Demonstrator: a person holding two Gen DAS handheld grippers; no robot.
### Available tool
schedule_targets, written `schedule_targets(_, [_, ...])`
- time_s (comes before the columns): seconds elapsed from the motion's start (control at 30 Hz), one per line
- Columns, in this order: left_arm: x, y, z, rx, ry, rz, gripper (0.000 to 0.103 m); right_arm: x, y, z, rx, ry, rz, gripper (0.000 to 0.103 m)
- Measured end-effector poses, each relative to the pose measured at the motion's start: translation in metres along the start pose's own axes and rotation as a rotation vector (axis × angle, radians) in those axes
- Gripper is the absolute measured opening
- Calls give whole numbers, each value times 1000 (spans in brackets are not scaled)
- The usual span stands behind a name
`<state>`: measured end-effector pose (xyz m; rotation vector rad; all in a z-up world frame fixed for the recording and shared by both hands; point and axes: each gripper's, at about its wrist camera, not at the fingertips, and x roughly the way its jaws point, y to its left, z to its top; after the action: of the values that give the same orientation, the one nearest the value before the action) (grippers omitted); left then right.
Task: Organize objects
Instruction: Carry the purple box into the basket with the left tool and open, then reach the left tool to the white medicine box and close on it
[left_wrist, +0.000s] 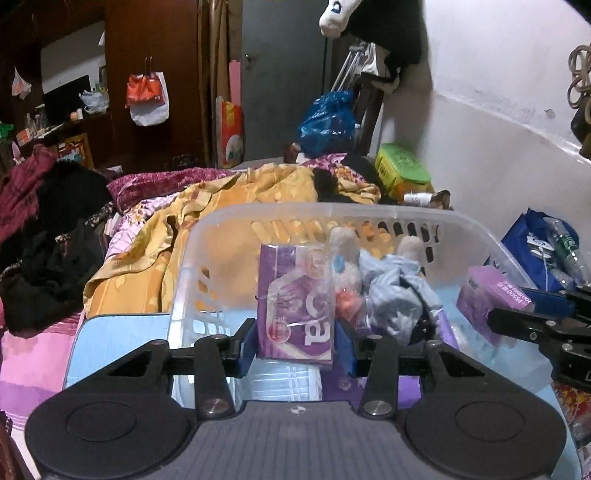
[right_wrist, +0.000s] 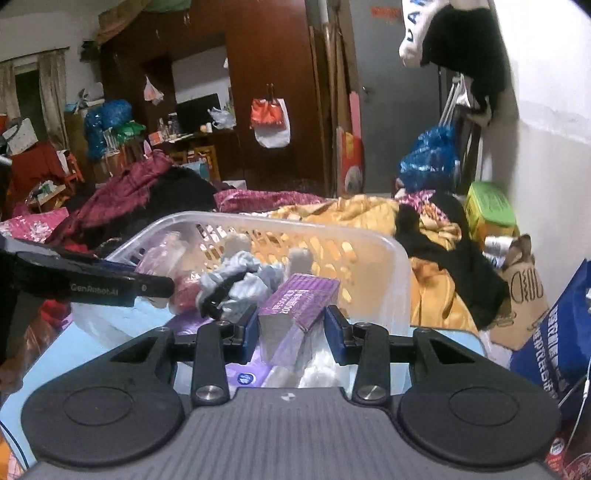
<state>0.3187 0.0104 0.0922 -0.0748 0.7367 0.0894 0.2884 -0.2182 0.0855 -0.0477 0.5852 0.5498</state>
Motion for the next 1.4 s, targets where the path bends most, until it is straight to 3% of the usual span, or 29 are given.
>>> schedule_targets(0.43, [8, -11, 8, -8, -25, 93, 51, 12, -12, 3, 11, 40, -3, 43])
schedule_targets(0.53, [7, -14, 7, 4, -30, 92, 62, 11, -12, 4, 10, 38, -1, 43])
schedule_targets(0.6, [3, -15, 4, 9, -51, 82, 75, 11, -12, 4, 11, 35, 7, 45])
schedule_targets(0.7, [-10, -16, 0, 2, -115, 63, 77, 11, -10, 4, 12, 36, 21, 50])
schedule_targets(0.8, [-31, -20, -6, 9, -175, 48, 79, 4, -6, 4, 5, -2, -3, 65])
schedule_targets(0.87, [-47, -24, -11, 35, -208, 51, 79, -8, -4, 3, -3, -52, -13, 82])
schedule_targets(0.97, [-78, -32, -18, 83, -274, 51, 79, -30, -6, 3, -4, -123, -18, 96])
schedule_targets(1.03, [-102, -35, -27, 93, -329, 21, 80, -48, -9, 1, 7, -173, -33, 102])
schedule_targets(1.17, [-133, -36, -59, 107, -397, -98, 84, -85, -13, -16, 14, -267, -37, 103])
schedule_targets(1.4, [-129, -49, -140, 161, -429, -312, 85, -139, -14, -124, -27, -356, -18, 103])
